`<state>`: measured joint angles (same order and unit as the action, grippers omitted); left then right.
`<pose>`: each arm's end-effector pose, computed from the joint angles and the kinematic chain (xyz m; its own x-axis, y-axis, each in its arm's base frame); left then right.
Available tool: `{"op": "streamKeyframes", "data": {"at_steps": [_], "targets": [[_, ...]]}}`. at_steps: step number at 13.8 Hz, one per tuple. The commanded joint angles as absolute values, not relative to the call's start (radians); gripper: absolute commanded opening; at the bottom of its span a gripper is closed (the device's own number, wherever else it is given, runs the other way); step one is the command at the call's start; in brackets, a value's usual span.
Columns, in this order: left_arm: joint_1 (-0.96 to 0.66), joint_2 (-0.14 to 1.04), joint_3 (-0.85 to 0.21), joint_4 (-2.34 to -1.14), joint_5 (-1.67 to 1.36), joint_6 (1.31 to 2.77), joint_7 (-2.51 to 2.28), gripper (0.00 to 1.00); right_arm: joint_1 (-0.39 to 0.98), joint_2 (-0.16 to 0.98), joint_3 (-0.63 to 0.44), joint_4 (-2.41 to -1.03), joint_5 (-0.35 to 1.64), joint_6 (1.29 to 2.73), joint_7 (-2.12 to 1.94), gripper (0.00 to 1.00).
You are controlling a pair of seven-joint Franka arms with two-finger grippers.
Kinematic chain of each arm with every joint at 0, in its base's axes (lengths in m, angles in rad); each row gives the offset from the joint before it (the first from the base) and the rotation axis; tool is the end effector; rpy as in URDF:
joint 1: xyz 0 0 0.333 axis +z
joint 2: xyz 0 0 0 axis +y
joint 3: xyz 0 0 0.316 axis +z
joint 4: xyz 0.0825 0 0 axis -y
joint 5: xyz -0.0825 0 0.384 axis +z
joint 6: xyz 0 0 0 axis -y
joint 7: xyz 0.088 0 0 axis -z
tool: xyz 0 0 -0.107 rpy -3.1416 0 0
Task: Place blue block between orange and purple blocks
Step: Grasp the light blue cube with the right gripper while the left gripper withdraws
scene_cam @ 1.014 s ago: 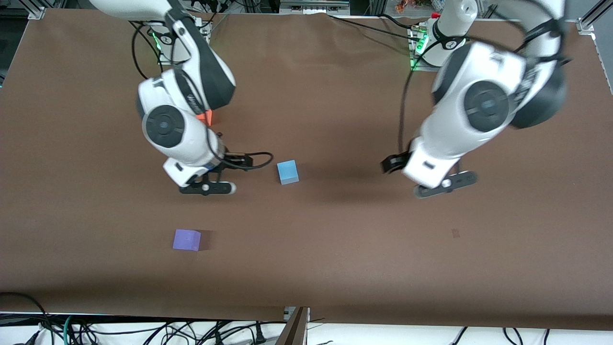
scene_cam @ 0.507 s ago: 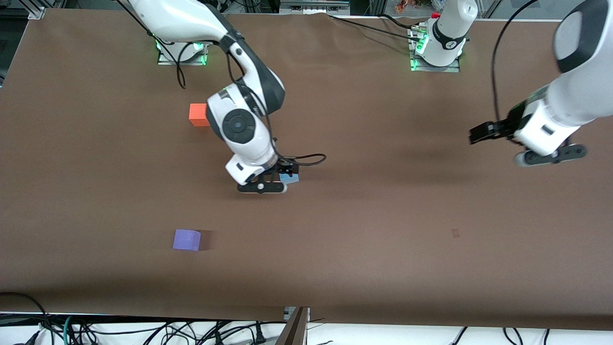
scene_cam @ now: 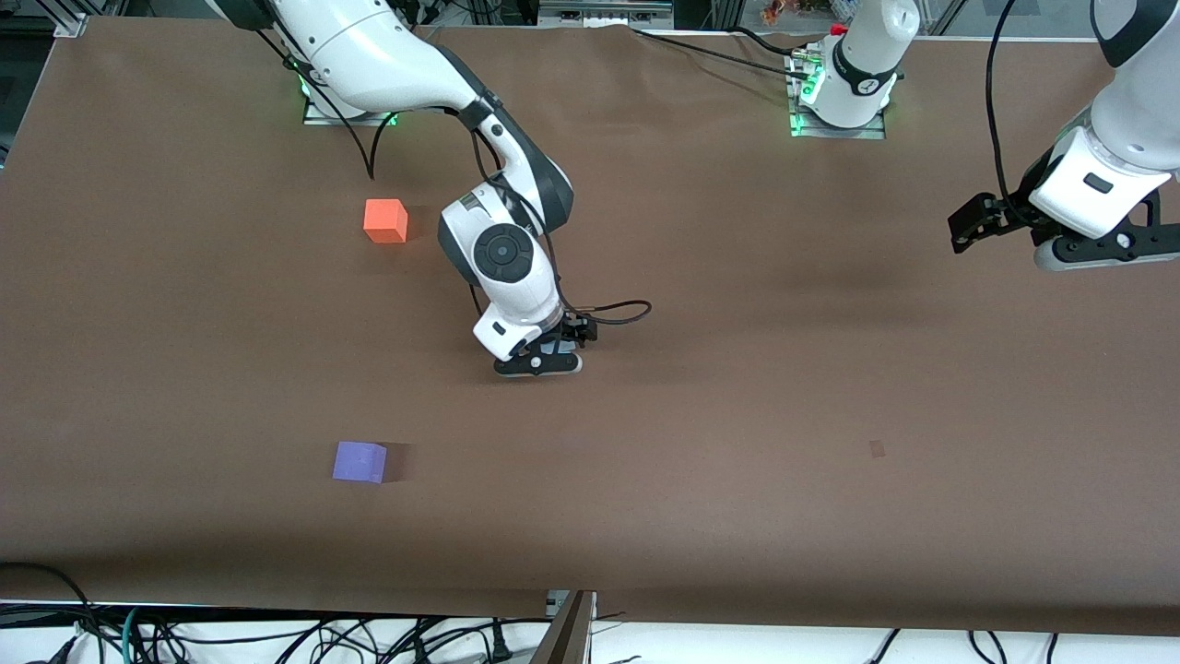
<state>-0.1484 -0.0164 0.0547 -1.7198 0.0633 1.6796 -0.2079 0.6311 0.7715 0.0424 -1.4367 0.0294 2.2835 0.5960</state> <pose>0.5525 -0.0456 0.5724 0.9942 0.1067 -0.0108 0.1058 -0.9922 -0.0654 0.5763 0.4530 0.2401 0.9985 0.0446 0.0321 0.0472 -0.9952 -0.0860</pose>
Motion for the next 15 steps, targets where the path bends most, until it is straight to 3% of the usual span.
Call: {"op": "streamKeyframes", "data": {"at_steps": [1, 6, 15], "targets": [[-0.118, -0.012, 0.057, -1.680, 0.028, 1.684, -0.183, 1.00, 0.638, 0.770, 0.032, -1.436, 0.011, 2.287, 0.572, 1.00], [-0.115, 0.014, 0.057, -1.542, 0.026, 1.576, -0.179, 1.00, 0.655, 0.769, 0.032, -1.456, 0.005, 2.279, 0.499, 1.00], [-0.109, 0.031, 0.058, -1.491, -0.003, 1.500, -0.175, 1.00, 0.664, 0.769, 0.034, -1.509, 0.005, 2.278, 0.485, 1.00]]}}
